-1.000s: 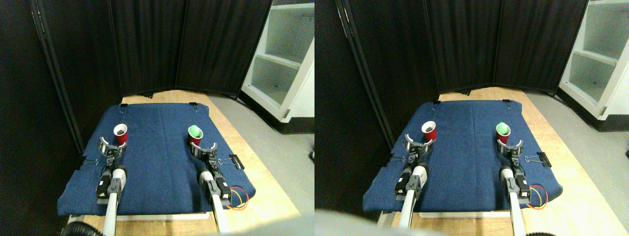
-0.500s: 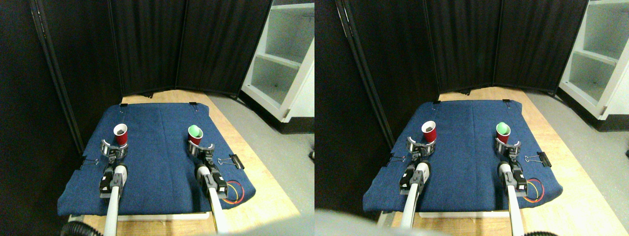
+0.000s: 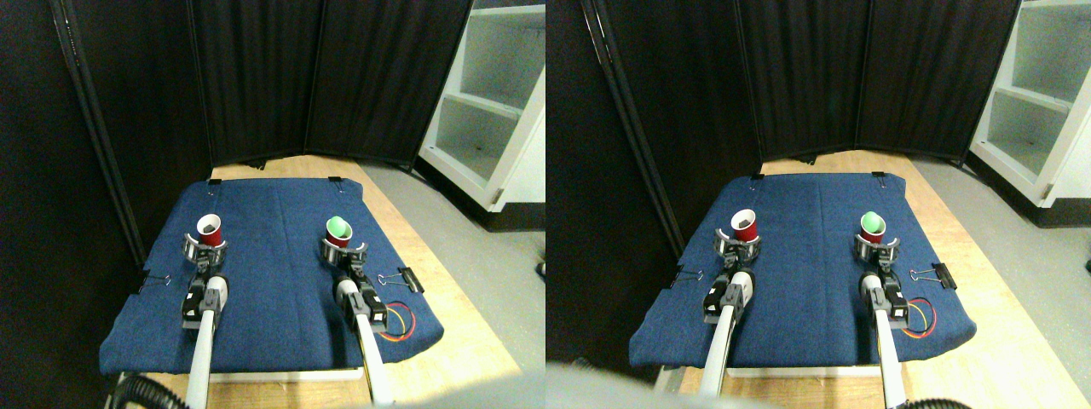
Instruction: Pour (bimanual)
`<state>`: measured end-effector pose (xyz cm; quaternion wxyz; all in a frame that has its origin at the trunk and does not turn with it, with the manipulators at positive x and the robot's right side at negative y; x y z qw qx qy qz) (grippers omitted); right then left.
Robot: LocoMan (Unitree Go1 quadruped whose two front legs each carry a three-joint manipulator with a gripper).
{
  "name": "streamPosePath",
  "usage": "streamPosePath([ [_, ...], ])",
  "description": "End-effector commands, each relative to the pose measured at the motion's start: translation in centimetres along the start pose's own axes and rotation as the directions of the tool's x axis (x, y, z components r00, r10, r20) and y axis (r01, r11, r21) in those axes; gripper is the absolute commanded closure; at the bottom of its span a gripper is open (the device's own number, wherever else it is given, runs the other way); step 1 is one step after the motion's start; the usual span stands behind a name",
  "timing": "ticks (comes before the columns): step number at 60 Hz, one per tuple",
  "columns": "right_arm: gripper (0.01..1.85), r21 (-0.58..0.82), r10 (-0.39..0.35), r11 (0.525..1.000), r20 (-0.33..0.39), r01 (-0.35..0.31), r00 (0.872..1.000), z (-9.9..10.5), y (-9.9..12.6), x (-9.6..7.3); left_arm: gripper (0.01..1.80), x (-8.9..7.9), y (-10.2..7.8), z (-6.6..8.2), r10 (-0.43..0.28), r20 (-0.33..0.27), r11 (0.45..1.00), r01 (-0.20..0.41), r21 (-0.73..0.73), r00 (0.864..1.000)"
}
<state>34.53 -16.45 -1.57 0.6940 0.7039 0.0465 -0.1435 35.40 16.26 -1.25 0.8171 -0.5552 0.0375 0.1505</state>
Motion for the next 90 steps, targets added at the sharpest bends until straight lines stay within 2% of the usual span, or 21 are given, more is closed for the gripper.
streamPosePath([
  [1, 0.86, 0.022, 0.014, 1.0, -0.017, -0.014, 1.0, -0.6, 0.3, 0.5, 0.8, 0.5, -0.4, -0.4, -0.02, -0.004, 1.0, 0.02, -0.024, 1.0],
  [4, 0.91, 0.021, 0.004, 1.0, -0.012, -0.004, 1.0, -0.7, 0.3, 0.7, 0.78, 0.8, -0.4, -0.5, -0.021, 0.004, 0.999, 0.021, -0.04, 1.0],
  [12, 0.9, 0.022, 0.0, 1.0, -0.008, 0.001, 1.0, -1.0, 0.3, 0.9, 0.73, 1.4, -0.2, -0.7, -0.02, 0.011, 0.997, 0.021, -0.07, 1.0],
  [27, 0.88, 0.037, -0.007, 0.999, -0.005, 0.007, 1.0, -0.6, 0.4, 1.3, 0.72, 2.6, 0.4, -0.8, -0.017, -0.014, 0.992, 0.015, -0.128, 1.0],
  [34, 0.91, 0.013, -0.006, 1.0, 0.005, 0.006, 1.0, -0.4, 0.4, 1.5, 0.76, 3.1, 0.7, -0.9, -0.014, 0.004, 0.989, 0.014, -0.149, 1.0],
  [53, 0.87, 0.024, -0.011, 1.0, 0.02, 0.01, 1.0, 0.3, 0.2, 1.7, 0.78, 4.2, 0.8, -1.1, -0.009, 0.002, 0.986, 0.009, -0.166, 1.0],
  [72, 0.9, 0.019, -0.006, 1.0, 0.017, 0.005, 1.0, 0.0, 0.1, 2.1, 0.77, 4.9, 0.9, -1.3, -0.013, 0.012, 0.98, 0.015, -0.2, 1.0],
  [75, 0.94, 0.018, -0.004, 1.0, 0.018, 0.003, 1.0, 0.0, 0.1, 2.1, 0.83, 4.9, 0.9, -1.4, -0.022, 0.032, 0.978, 0.028, -0.205, 0.999],
  [78, 0.97, 0.022, -0.005, 1.0, 0.024, 0.004, 1.0, -0.1, 0.0, 2.0, 1.02, 4.9, 0.8, -1.4, -0.023, 0.072, 0.98, 0.036, -0.194, 0.997],
  [80, 1.03, 0.031, 0.003, 1.0, 0.034, -0.004, 0.999, -0.1, 0.0, 2.1, 1.05, 4.9, 0.8, -1.5, -0.03, 0.079, 0.981, 0.044, -0.189, 0.996],
  [82, 1.1, 0.037, 0.007, 0.999, 0.035, -0.009, 0.999, -0.1, 0.0, 2.1, 1.11, 4.9, 0.7, -1.5, -0.032, 0.088, 0.981, 0.048, -0.188, 0.996],
  [83, 1.28, 0.036, 0.019, 0.999, 0.038, -0.02, 0.999, 0.0, -0.1, 2.3, 1.19, 5.0, 0.8, -1.5, -0.034, 0.106, 0.981, 0.054, -0.189, 0.994],
  [84, 1.28, 0.036, 0.019, 0.999, 0.038, -0.02, 0.999, 0.0, -0.1, 2.3, 1.19, 5.0, 0.8, -1.5, -0.034, 0.106, 0.981, 0.054, -0.189, 0.994],
  [88, 1.49, -0.024, 0.031, 0.999, 0.087, -0.029, 0.996, 0.0, -0.1, 2.3, 1.47, 4.7, 0.5, -1.5, -0.029, 0.132, 0.98, 0.054, -0.189, 0.991],
  [90, 1.52, -0.023, 0.024, 1.0, 0.097, -0.021, 0.995, 0.0, -0.1, 2.2, 1.48, 4.7, 0.4, -1.5, -0.03, 0.135, 0.982, 0.054, -0.183, 0.99],
])
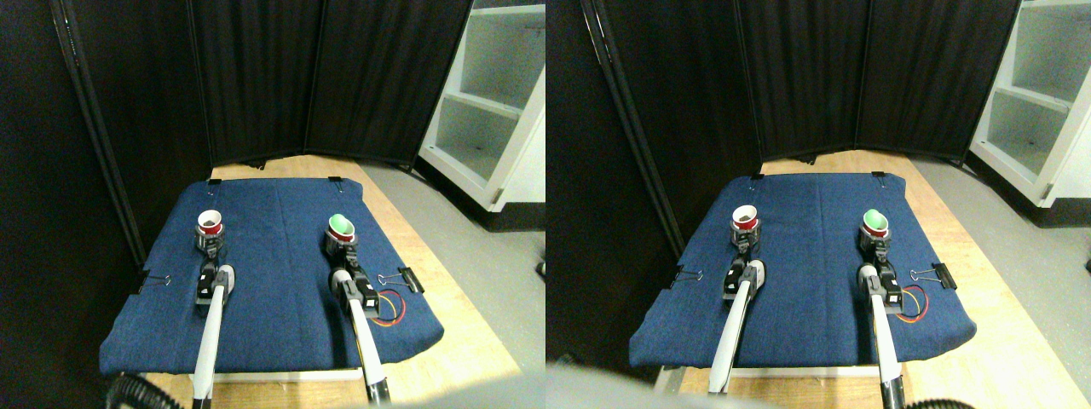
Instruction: Pour (bimanual)
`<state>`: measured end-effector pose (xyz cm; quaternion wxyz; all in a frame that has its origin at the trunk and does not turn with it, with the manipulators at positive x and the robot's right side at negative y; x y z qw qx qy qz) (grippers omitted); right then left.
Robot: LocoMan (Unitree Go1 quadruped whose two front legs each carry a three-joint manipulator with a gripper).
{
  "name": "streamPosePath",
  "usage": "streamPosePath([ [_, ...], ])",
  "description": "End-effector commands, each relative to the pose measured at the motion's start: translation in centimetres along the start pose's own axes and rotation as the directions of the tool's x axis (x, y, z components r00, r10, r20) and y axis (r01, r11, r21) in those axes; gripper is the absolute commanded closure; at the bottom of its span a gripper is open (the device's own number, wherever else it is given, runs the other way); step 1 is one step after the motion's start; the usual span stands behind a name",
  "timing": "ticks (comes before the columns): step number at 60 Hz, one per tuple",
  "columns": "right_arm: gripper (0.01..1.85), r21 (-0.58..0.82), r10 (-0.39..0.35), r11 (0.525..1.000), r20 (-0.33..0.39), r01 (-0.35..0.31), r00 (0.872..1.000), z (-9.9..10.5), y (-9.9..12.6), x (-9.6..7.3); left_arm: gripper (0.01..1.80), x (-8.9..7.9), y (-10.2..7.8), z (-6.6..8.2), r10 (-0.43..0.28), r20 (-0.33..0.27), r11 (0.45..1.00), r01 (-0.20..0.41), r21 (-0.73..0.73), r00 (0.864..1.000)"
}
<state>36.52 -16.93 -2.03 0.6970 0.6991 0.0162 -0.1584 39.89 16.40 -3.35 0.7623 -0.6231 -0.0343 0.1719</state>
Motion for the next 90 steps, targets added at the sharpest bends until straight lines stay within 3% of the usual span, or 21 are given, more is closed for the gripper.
streamPosePath([
  [1, 1.53, -0.022, -0.002, 1.0, 0.036, 0.003, 0.999, -0.2, -0.2, 0.1, 1.48, -0.1, -0.2, -0.3, -0.011, 0.017, 1.0, 0.011, 0.011, 1.0],
  [6, 1.53, -0.02, -0.02, 1.0, 0.05, 0.021, 0.999, 0.0, 0.0, -0.2, 1.48, -0.3, -0.4, -0.3, -0.013, 0.041, 0.999, 0.011, 0.034, 0.999],
  [28, 1.53, -0.005, 0.002, 1.0, 0.047, -0.002, 0.999, 0.4, 0.7, -0.6, 1.48, -0.8, -1.3, 0.0, -0.016, -0.01, 0.998, 0.017, 0.062, 1.0],
  [35, 1.53, -0.082, 0.011, 0.997, 0.035, -0.008, 0.999, -0.1, 1.5, -1.3, 1.48, -1.1, -1.8, -0.1, -0.007, -0.053, 0.998, 0.01, 0.067, 0.999],
  [46, 1.53, -0.105, 0.071, 0.992, -0.041, -0.075, 0.997, -0.6, 3.2, -1.6, 1.48, -2.2, -4.2, -0.8, -0.011, -0.133, 0.997, 0.021, 0.077, 0.991],
  [55, 1.53, -0.132, 0.073, 0.988, -0.059, -0.08, 0.996, -1.1, 4.0, -1.8, 1.48, -2.8, -5.5, -1.3, -0.006, -0.171, 0.995, 0.023, 0.098, 0.985],
  [58, 1.53, -0.137, 0.074, 0.987, -0.061, -0.082, 0.995, -1.3, 4.3, -1.9, 1.48, -3.1, -5.9, -1.6, -0.005, -0.208, 0.994, 0.027, 0.104, 0.978],
  [76, 1.53, -0.24, 0.072, 0.966, -0.09, -0.092, 0.993, -2.4, 6.1, -2.7, 1.48, -4.4, -7.5, -3.2, 0.031, -0.25, 0.995, -0.006, 0.101, 0.968],
  [88, 1.53, -0.26, 0.11, 0.955, -0.14, -0.144, 0.984, -3.2, 7.3, -2.3, 1.48, -4.9, -8.4, -4.3, 0.051, -0.281, 0.994, -0.021, 0.11, 0.958],
  [90, 1.53, -0.262, 0.131, 0.95, -0.164, -0.171, 0.978, -3.3, 7.6, -2.2, 1.48, -5.1, -8.6, -4.5, 0.054, -0.278, 0.993, -0.023, 0.113, 0.959],
])
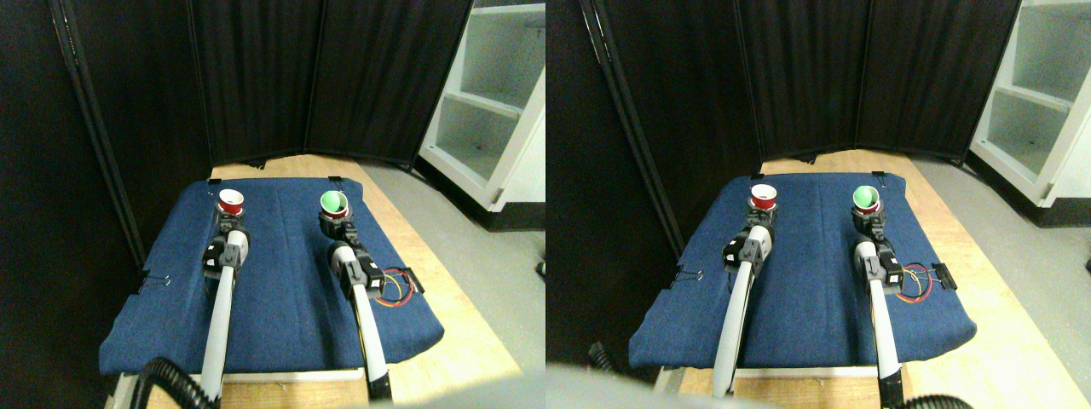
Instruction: Pour (bimanual)
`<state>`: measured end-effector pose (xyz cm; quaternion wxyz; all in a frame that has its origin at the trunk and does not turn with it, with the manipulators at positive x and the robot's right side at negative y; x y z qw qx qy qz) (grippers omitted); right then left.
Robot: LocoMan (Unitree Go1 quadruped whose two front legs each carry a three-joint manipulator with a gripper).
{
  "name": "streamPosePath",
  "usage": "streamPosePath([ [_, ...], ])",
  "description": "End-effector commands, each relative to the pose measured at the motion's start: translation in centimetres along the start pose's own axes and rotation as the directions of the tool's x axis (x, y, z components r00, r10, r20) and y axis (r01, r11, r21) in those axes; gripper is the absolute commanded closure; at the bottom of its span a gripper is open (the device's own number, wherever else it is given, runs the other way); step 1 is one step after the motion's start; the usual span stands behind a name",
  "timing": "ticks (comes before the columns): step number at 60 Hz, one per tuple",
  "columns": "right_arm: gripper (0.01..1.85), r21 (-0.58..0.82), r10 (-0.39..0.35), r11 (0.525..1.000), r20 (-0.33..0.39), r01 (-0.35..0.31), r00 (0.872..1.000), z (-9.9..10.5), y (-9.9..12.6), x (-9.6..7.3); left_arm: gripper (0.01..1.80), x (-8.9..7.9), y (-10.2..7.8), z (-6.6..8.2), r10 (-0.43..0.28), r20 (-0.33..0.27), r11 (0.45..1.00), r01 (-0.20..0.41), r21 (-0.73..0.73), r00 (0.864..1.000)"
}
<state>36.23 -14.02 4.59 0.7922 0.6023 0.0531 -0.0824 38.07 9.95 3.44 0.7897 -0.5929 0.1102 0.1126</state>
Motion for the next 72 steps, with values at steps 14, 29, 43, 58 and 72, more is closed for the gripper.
streamPosePath([
  [14, 1.53, -0.029, 0.098, 0.995, -0.033, -0.099, 0.995, -0.5, 3.1, 0.6, 1.48, -0.5, -2.2, -1.4, -0.029, -0.017, 1.0, 0.029, -0.007, 0.999],
  [29, 1.53, -0.029, 0.136, 0.99, -0.077, -0.138, 0.988, -1.1, 4.4, 1.2, 1.48, -0.9, -3.2, -2.9, -0.013, -0.061, 0.999, 0.011, -0.033, 0.998],
  [43, 1.53, -0.048, 0.132, 0.989, -0.089, -0.136, 0.987, -1.9, 5.3, 1.4, 1.48, -0.9, -3.7, -3.9, 0.002, -0.1, 1.0, -0.004, -0.019, 0.995],
  [58, 1.53, -0.104, 0.15, 0.981, -0.127, -0.164, 0.98, -2.5, 6.3, 1.5, 1.48, -0.8, -3.9, -4.7, 0.02, -0.124, 0.999, -0.025, -0.038, 0.992],
  [72, 1.53, -0.118, 0.145, 0.98, -0.15, -0.163, 0.978, -3.1, 7.6, 1.9, 1.48, -0.8, -3.9, -5.2, 0.032, -0.123, 0.999, -0.036, -0.033, 0.992],
])
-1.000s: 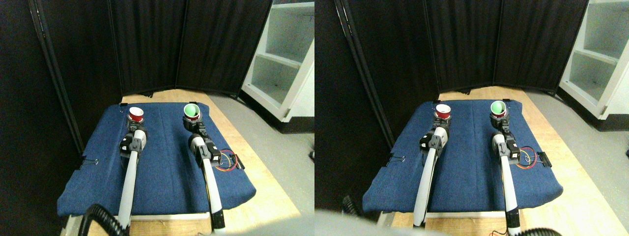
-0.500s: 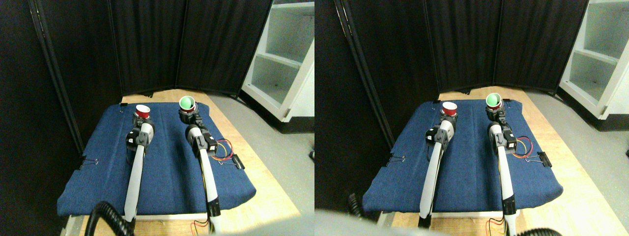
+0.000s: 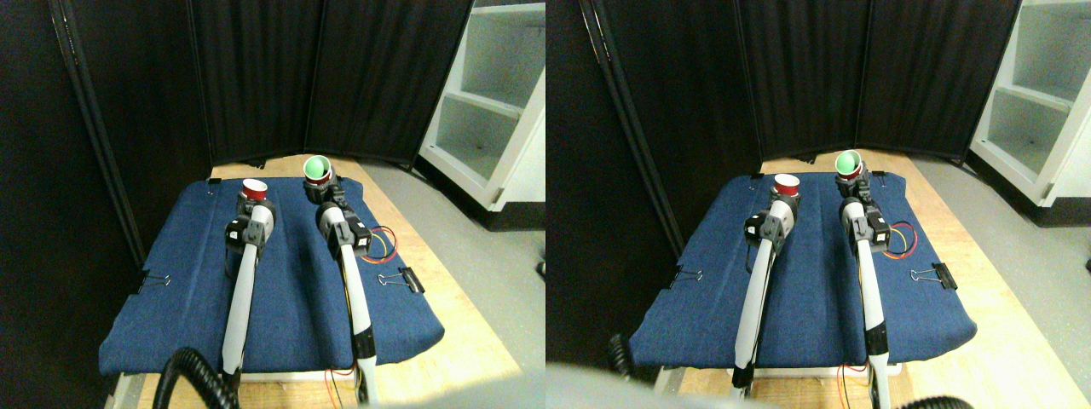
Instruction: Pour (bimanual)
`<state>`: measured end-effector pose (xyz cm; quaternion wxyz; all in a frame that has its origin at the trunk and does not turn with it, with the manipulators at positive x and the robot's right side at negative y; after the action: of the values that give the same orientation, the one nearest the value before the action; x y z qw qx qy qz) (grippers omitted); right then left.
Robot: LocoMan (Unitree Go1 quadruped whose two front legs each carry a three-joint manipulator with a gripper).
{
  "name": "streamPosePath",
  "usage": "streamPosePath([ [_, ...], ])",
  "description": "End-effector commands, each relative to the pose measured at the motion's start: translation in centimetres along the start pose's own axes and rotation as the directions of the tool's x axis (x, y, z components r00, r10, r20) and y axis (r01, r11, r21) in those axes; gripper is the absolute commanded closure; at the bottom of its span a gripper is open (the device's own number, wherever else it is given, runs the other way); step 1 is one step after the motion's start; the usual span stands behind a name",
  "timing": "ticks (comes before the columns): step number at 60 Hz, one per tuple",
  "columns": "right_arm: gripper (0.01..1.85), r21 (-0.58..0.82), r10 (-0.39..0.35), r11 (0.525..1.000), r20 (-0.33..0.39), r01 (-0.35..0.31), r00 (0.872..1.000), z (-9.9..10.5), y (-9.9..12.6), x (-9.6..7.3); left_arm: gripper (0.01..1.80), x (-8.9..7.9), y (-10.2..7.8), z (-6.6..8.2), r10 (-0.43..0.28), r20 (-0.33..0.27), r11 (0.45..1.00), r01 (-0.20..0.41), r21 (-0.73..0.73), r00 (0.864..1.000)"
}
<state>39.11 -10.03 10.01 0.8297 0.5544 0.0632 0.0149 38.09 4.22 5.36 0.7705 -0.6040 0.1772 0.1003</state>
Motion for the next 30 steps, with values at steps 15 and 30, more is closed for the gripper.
streamPosePath([
  [15, 1.53, -0.062, 0.008, 0.998, -0.045, -0.011, 0.999, -0.7, 2.0, 1.1, 1.48, -0.1, -0.8, -0.7, -0.025, -0.018, 0.999, 0.024, -0.036, 1.0],
  [30, 1.53, -0.134, -0.004, 0.991, -0.048, -0.002, 0.999, -0.8, 2.1, 1.8, 1.48, -0.5, -0.9, -1.0, -0.021, -0.039, 0.998, 0.019, -0.057, 0.999],
])
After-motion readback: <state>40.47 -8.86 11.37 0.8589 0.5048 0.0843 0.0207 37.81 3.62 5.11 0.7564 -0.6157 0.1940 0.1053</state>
